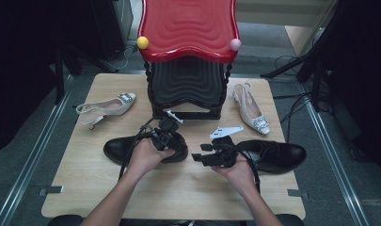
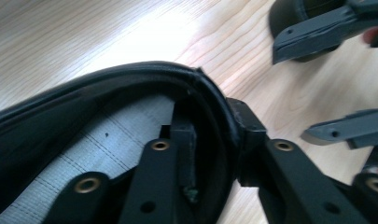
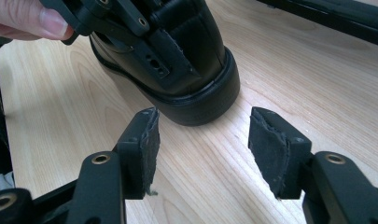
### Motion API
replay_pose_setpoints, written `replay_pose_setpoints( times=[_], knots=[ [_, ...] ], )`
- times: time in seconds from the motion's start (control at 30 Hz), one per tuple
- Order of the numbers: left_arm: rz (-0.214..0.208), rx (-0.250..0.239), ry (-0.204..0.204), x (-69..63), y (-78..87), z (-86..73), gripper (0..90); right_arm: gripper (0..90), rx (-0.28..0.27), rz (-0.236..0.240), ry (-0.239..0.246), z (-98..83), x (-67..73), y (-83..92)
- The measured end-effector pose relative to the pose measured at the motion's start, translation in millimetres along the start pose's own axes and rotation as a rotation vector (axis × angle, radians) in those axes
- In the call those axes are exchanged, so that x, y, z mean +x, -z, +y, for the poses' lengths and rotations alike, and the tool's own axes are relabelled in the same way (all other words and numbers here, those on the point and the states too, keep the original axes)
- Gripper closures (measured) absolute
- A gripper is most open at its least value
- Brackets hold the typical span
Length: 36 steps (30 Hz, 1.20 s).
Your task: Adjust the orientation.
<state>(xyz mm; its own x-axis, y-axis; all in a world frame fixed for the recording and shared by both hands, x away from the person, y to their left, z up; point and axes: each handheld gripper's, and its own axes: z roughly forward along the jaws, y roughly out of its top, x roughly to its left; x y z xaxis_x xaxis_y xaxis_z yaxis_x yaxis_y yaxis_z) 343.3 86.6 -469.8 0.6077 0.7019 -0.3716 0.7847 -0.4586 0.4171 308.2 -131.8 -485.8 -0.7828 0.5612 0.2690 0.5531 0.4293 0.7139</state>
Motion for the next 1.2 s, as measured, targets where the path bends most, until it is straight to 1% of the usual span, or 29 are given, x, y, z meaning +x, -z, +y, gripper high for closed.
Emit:
replay_pose_setpoints(
  times=[0.03,0.07,0.13,0.17,0.2,0.27,0.3,0.33,0.37,0.43,0.47,0.5,0.53,0.57,0.6,0.63,0.73,0.77,0.8,0.83,0.87,0.9,0.93,0.97,1.03,1.1,1.13,1.17,1.2],
  knots=[
    [-0.037,-0.006,0.004,2.1,1.5,0.2,70.4,44.2,0.001,-0.006,0.000,-0.5,-0.2,0.3],
    [-0.049,-0.007,0.009,3.5,3.4,0.7,70.4,44.2,0.001,-0.006,0.000,-0.5,-0.2,0.3],
    [-0.036,-0.023,0.000,3.0,7.7,0.7,68.3,45.0,0.000,-0.006,-0.002,-1.2,-0.5,1.1],
    [-0.035,-0.021,-0.004,2.7,10.4,0.5,65.1,45.5,-0.005,-0.007,-0.001,-1.6,-1.3,2.0],
    [-0.037,-0.018,-0.015,2.6,13.6,0.1,65.1,45.5,-0.005,-0.007,-0.001,-1.6,-1.3,2.0],
    [-0.035,-0.031,-0.021,0.5,19.3,-1.1,60.8,46.0,-0.006,-0.011,-0.002,-1.9,-1.7,2.4],
    [-0.035,-0.040,-0.031,-0.3,22.5,-2.1,58.4,46.4,-0.005,-0.012,-0.004,-1.8,-1.7,2.3],
    [-0.027,-0.045,-0.046,-2.2,29.1,-4.3,53.8,47.5,-0.005,-0.015,-0.003,-1.7,-1.8,1.7],
    [-0.027,-0.045,-0.046,-2.2,29.1,-4.3,52.9,48.3,-0.004,-0.020,-0.001,-1.6,-1.7,1.4],
    [0.001,-0.064,-0.066,-3.1,36.5,-7.4,52.2,49.4,-0.004,-0.024,0.000,-1.6,-1.6,1.2],
    [0.004,-0.077,-0.056,-3.8,40.1,-9.3,51.3,50.5,-0.006,-0.029,0.000,-1.5,-1.5,1.2],
    [0.005,-0.076,-0.064,-2.8,44.4,-11.3,49.4,53.7,-0.012,-0.032,-0.001,-1.0,-1.8,1.3],
    [0.008,-0.083,-0.062,-2.6,48.1,-13.7,48.9,55.1,-0.014,-0.032,-0.002,-0.5,-2.0,1.2],
    [0.023,-0.097,-0.063,-1.5,55.8,-19.0,48.6,56.8,-0.017,-0.033,-0.001,0.2,-2.0,0.8],
    [0.023,-0.097,-0.063,-1.5,55.8,-19.0,48.6,59.0,-0.018,-0.035,0.001,1.2,-2.0,0.2],
    [0.030,-0.103,-0.066,-0.6,59.7,-21.7,48.6,59.0,-0.018,-0.035,0.001,1.2,-2.0,0.2],
    [0.046,-0.126,-0.061,0.3,69.8,-29.3,49.1,65.2,-0.017,-0.047,0.008,5.5,-1.3,-2.4],
    [0.052,-0.133,-0.063,0.9,73.1,-32.2,49.6,66.8,-0.018,-0.055,0.011,7.3,-1.1,-3.5],
    [0.069,-0.144,-0.056,1.6,76.7,-36.3,51.0,70.2,-0.019,-0.059,0.012,9.2,-0.6,-4.6],
    [0.074,-0.150,-0.049,2.2,78.9,-38.9,52.2,71.3,-0.015,-0.055,0.017,11.7,-0.3,-6.3],
    [0.068,-0.157,-0.042,3.4,81.5,-42.4,54.6,72.6,-0.013,-0.049,0.017,13.4,-0.1,-7.3],
    [0.067,-0.164,-0.038,4.4,84.3,-46.0,58.2,75.9,-0.012,-0.043,0.019,15.4,0.0,-8.4],
    [0.068,-0.172,-0.035,5.5,87.1,-49.7,67.3,79.9,-0.015,-0.049,0.028,19.5,0.5,-10.8],
    [0.070,-0.180,-0.034,6.7,89.4,-53.2,67.3,79.9,-0.015,-0.049,0.028,19.5,0.5,-10.8],
    [0.079,-0.181,-0.025,9.7,93.1,-59.9,76.7,83.0,-0.018,-0.051,0.027,23.5,0.2,-12.9],
    [0.092,-0.176,-0.024,13.6,94.6,-67.7,83.0,85.7,-0.024,-0.057,0.031,27.2,-0.9,-15.3],
    [0.092,-0.179,-0.017,15.8,95.0,-72.1,86.6,86.4,-0.022,-0.059,0.029,28.9,-1.4,-16.4],
    [0.093,-0.185,-0.014,18.3,95.7,-76.4,89.8,86.7,-0.025,-0.061,0.030,30.4,-2.2,-17.8],
    [0.093,-0.191,0.002,20.4,95.8,-80.5,90.0,87.9,-0.022,-0.067,0.028,33.5,-2.5,-20.2]
  ],
)
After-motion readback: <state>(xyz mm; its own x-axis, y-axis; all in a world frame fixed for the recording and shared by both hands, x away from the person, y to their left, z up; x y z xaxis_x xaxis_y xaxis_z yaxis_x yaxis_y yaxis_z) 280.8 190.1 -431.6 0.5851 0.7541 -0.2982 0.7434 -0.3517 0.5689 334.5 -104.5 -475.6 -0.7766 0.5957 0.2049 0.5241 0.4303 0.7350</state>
